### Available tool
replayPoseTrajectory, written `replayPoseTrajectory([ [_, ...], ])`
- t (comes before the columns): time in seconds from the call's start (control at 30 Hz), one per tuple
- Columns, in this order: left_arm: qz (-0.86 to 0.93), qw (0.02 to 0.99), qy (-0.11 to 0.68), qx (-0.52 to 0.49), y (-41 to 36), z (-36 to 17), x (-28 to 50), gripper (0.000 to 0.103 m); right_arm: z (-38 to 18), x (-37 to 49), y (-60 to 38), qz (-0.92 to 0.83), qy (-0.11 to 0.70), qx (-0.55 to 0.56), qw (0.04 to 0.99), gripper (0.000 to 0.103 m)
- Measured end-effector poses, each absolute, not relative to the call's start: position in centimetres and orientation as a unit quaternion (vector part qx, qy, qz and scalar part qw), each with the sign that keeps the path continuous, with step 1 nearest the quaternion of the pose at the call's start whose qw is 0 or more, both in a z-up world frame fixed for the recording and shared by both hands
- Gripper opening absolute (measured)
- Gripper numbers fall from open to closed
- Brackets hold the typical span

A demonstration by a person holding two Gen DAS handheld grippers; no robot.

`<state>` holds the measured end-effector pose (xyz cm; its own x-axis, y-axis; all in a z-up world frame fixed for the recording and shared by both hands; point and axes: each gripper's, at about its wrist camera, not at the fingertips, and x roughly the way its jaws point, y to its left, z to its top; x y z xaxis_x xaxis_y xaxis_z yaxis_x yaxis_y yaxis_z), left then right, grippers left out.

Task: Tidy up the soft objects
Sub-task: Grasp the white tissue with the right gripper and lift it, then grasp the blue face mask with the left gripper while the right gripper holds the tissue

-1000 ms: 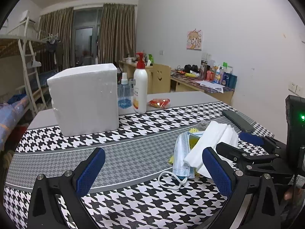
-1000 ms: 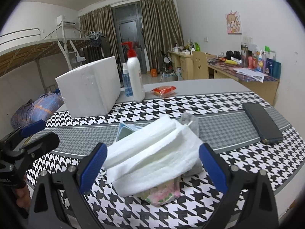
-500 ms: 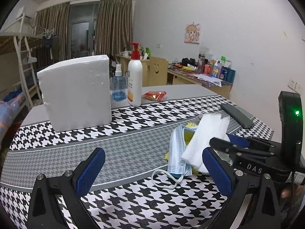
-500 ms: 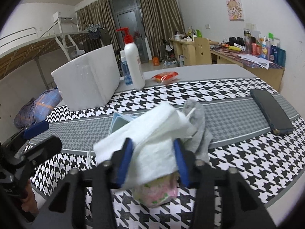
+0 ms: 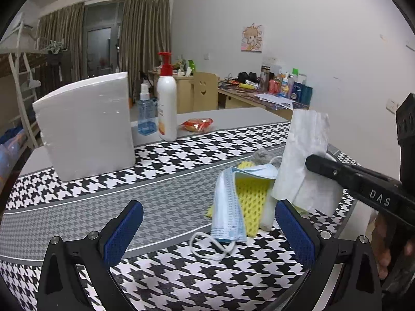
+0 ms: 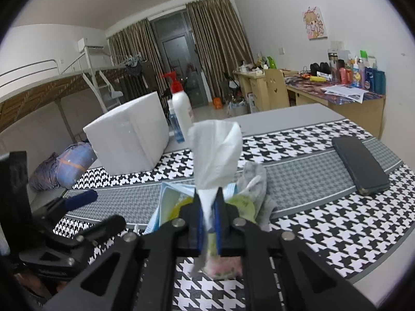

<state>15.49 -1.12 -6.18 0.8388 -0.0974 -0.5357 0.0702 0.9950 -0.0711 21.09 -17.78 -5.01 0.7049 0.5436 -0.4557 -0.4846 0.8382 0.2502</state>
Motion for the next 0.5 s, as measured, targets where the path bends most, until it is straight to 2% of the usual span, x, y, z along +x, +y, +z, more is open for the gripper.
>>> replayPoseTrajectory([
  [0.5, -0.042, 0.953, 0.299, -0.020, -2.3, -6.9, 17.9, 0.102, -4.2, 20.4, -20.4, 0.271, 0.239, 0.073, 0.930, 0.008],
])
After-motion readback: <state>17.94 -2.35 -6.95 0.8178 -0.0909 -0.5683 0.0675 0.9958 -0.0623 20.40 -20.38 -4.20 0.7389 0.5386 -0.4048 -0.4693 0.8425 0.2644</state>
